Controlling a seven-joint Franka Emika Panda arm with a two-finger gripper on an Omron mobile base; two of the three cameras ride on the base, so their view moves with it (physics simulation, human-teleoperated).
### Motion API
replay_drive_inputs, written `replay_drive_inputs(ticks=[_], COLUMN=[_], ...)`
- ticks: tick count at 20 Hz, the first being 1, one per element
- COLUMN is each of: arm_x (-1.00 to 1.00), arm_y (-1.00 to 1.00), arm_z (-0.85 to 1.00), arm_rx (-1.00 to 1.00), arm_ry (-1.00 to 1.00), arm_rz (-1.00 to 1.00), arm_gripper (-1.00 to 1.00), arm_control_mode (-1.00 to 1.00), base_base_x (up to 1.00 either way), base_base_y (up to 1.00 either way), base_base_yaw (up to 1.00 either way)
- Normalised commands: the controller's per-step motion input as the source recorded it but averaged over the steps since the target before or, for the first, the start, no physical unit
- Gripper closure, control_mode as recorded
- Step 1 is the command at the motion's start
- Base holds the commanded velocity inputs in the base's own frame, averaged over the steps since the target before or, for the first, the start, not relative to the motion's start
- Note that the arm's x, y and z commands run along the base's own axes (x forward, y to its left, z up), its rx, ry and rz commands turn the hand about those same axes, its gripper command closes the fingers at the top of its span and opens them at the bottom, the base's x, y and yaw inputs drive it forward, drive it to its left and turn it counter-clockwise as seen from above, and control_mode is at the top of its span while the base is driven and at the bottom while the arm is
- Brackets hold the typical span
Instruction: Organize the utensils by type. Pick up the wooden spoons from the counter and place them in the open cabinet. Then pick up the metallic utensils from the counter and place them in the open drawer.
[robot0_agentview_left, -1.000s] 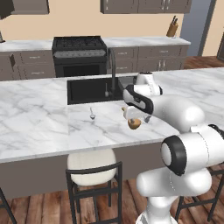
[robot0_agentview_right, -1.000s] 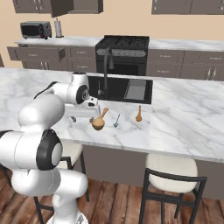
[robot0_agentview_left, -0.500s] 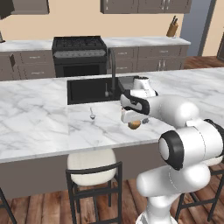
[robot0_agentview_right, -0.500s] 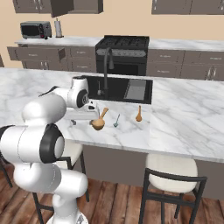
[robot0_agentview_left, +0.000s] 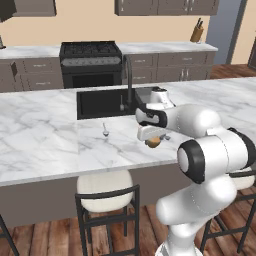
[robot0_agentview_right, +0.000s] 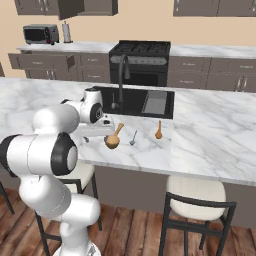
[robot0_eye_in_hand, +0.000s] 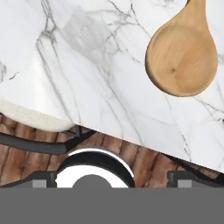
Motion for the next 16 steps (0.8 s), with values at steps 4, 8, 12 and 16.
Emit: replay_drive_inputs(ticks=[4, 8, 12, 16], arm_x=[0.14, 0.15, 0.07, 0.06], arm_y=[0.0, 0.0, 0.0, 0.0], arm_z=[-0.15, -0.17, -0.17, -0.15], arm_rx=[0.01, 0.01, 0.0, 0.0], arm_ry=[0.0, 0.0, 0.0, 0.0], arm_rz=[0.06, 0.05, 0.03, 0.01], arm_gripper=[-1.0, -1.0, -1.0, -1.0], arm_control_mode=[-1.0, -1.0, -1.0, -1.0], base_base_x=[0.0, 0.0, 0.0, 0.0], base_base_y=[0.0, 0.0, 0.0, 0.0], base_base_yaw=[0.0, 0.0, 0.0, 0.0])
